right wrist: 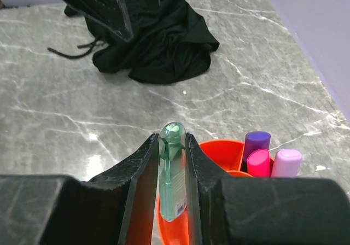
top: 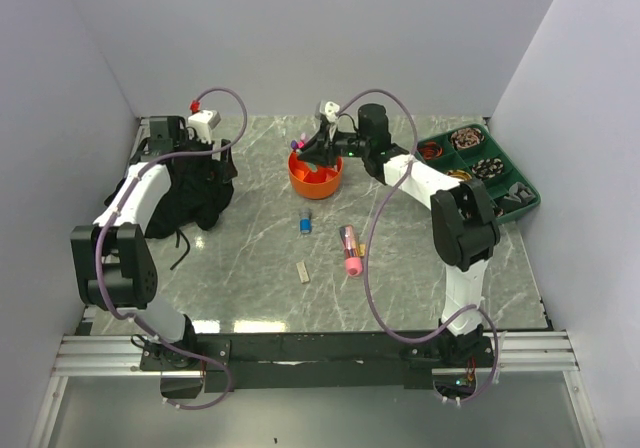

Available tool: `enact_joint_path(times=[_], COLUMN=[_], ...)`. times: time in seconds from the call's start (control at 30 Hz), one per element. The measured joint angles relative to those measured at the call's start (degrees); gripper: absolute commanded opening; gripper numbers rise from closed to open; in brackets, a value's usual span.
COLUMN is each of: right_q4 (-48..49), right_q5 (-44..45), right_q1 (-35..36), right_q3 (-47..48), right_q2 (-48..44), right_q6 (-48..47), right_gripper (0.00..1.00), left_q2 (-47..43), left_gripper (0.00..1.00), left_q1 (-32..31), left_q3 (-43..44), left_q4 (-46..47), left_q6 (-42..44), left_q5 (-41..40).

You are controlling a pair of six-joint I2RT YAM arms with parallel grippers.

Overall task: Sort the stationery into containers
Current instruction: Place the stationery in the storage box.

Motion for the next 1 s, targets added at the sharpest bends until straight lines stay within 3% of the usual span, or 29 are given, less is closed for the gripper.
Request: enact_joint_path(times=[0.23, 0.4, 0.57, 0.67, 0.7, 0.8, 1.0], right_q4=[1.9, 3.93, 5.03, 5.03, 5.05, 4.96, 0.81], right_q5=[-0.48, -0.9, -0.85, -0.83, -0.83, -0.72, -0.17], right_q1=[-0.02, -0.13, -0.22, -0.26, -0.26, -0.26, -0.26], right_q3=[-2.25, -3.91, -4.04, -4.2, -4.28, -4.83, -5.27], right_q2=[1.42, 1.6, 2.23, 2.32, 2.32, 2.32, 1.68], right_q6=[-3.52, -4.7, -5.68, -6.36, -6.49, -7.43, -10.34], right_gripper=[0.01, 0.11, 0.13, 0.26, 0.34, 0.43, 0.49], left_q2=[1.14, 1.62, 1.73, 1.73, 1.73, 1.7, 0.9], left_gripper=[0.99, 0.99, 0.99, 0.99, 0.99, 0.99, 0.99], left_q1=[-0.28, -0.96, -1.2, -1.2, -1.2, -1.2, -1.2], left_q3=[0.44, 0.44, 0.44, 0.44, 0.44, 0.44, 0.44], left_q4=[-0.87, -1.51, -1.51, -1.55, -1.53, -1.62, -1.66], left_q6=[1.51, 2.27, 2.99, 3.23, 3.26, 3.37, 3.28], left_q5=[-2.29, -3.63, -4.39, -4.61, -4.72, -4.85, -4.83])
